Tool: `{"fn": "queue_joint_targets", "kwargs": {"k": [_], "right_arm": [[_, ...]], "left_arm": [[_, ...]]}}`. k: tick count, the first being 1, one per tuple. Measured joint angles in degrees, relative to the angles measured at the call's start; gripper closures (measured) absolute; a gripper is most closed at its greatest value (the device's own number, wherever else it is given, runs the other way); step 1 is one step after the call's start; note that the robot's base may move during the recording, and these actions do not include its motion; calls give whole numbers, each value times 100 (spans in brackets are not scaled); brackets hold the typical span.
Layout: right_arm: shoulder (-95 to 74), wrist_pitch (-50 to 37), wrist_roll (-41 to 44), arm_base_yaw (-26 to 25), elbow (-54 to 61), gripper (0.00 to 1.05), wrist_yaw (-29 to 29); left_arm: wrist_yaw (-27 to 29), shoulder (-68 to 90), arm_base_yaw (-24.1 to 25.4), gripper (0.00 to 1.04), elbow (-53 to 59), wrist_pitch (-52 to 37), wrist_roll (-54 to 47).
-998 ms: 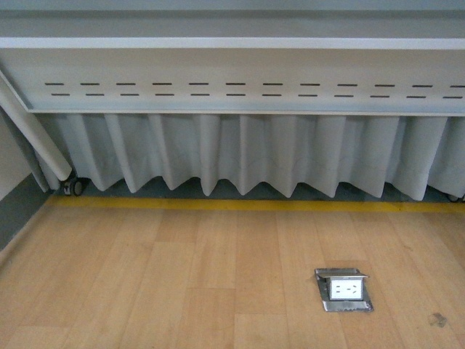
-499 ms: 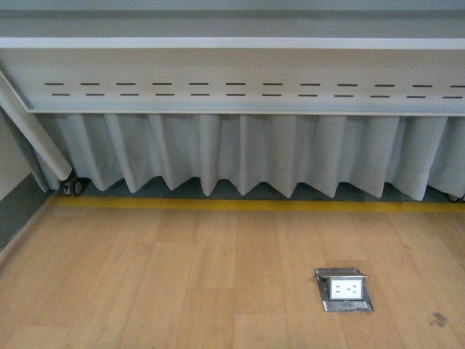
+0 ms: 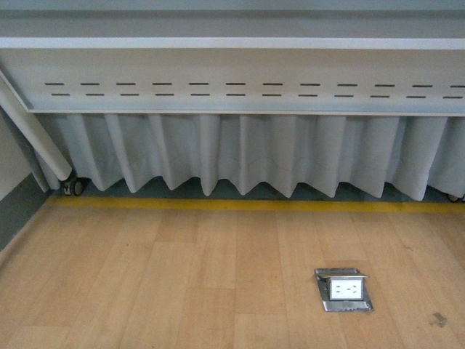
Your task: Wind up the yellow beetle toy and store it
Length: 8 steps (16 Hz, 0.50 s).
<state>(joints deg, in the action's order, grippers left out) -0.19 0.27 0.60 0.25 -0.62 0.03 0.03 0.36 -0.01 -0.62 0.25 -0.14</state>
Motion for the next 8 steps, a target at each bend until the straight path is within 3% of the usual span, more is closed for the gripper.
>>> {"fn": "queue_joint_targets", "kwargs": {"k": [8], "right_arm": [[0,0,0,0,0,7,0]], "left_arm": [[0,0,0,7,0,0,0]]}}
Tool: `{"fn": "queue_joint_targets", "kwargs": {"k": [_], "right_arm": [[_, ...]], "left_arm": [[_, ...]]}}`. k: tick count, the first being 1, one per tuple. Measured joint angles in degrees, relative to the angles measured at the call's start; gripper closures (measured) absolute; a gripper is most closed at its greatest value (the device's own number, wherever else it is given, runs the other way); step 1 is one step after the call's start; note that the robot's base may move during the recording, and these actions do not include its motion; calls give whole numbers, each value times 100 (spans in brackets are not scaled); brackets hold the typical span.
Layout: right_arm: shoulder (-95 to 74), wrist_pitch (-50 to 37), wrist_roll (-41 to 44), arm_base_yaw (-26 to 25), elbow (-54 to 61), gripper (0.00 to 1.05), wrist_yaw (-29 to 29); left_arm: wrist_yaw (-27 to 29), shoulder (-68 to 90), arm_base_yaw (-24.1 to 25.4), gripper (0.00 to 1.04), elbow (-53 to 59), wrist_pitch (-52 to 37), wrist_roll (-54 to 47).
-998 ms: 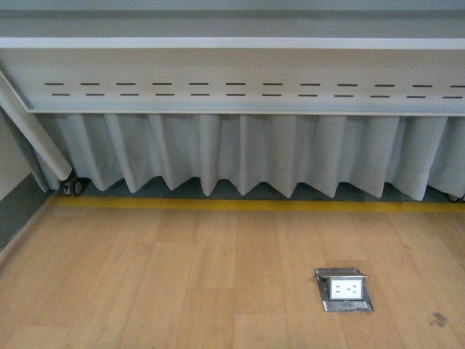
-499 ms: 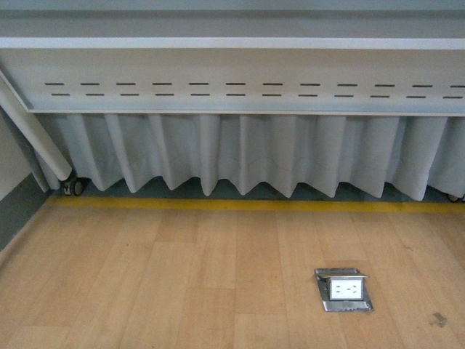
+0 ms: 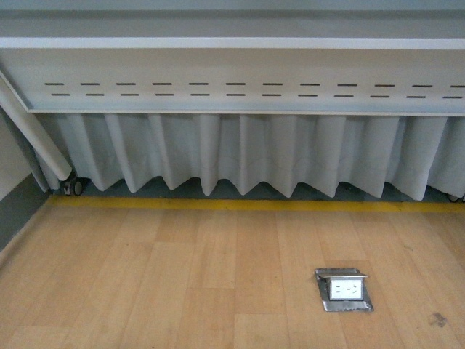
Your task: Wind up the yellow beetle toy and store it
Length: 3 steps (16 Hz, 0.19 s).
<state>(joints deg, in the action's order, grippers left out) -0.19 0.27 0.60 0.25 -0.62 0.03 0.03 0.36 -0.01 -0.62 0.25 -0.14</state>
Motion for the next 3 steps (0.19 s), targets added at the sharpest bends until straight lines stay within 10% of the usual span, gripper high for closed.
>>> {"fn": "queue_joint_targets", "kwargs": {"k": [3], "right_arm": [[0,0,2,0,0,7,0]], "left_arm": [[0,0,0,7,0,0,0]]}}
